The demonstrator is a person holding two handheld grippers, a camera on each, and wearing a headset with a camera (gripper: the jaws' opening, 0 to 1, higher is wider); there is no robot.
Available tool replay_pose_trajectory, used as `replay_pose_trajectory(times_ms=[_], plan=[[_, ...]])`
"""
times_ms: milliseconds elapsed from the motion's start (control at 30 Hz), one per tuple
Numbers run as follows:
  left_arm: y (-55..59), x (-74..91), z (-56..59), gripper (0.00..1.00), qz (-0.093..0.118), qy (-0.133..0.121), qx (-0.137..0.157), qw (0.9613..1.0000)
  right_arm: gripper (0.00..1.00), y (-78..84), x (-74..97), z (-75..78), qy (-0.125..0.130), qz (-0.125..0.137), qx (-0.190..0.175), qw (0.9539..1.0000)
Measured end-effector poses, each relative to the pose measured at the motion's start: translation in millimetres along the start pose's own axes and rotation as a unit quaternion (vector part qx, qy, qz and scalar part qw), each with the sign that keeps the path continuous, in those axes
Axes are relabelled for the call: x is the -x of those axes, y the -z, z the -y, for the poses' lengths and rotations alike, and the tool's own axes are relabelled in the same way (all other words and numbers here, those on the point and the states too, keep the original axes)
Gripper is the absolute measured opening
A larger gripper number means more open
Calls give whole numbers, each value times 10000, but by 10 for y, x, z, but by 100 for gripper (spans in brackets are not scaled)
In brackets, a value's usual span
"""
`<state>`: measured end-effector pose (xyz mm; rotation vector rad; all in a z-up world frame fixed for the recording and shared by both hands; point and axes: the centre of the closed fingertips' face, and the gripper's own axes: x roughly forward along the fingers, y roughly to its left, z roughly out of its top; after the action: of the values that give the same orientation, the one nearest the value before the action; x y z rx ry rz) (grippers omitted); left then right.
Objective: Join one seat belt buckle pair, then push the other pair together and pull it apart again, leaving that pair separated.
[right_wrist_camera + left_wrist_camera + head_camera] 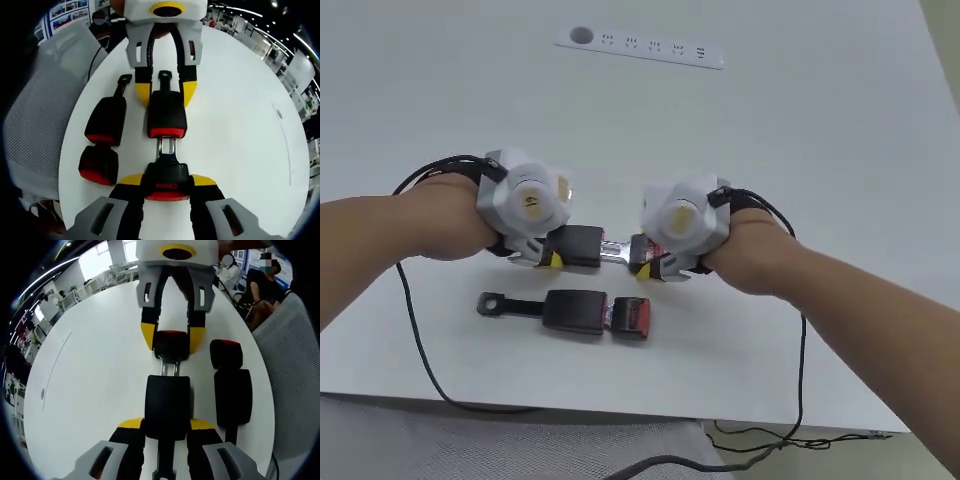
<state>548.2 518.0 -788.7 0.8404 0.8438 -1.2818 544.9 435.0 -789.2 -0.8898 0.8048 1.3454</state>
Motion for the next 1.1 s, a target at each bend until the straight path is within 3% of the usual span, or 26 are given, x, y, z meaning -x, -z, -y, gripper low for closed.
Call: replay_pose_trajectory(times_ms=[200, 1100], plan=[[-13, 5, 12, 33, 24, 27, -70, 10000, 31, -101, -51, -11, -12, 88, 10, 10000], [-4, -1, -5, 31, 149, 169, -99, 9997, 29, -136, -63, 40, -102, 92, 0, 9999]])
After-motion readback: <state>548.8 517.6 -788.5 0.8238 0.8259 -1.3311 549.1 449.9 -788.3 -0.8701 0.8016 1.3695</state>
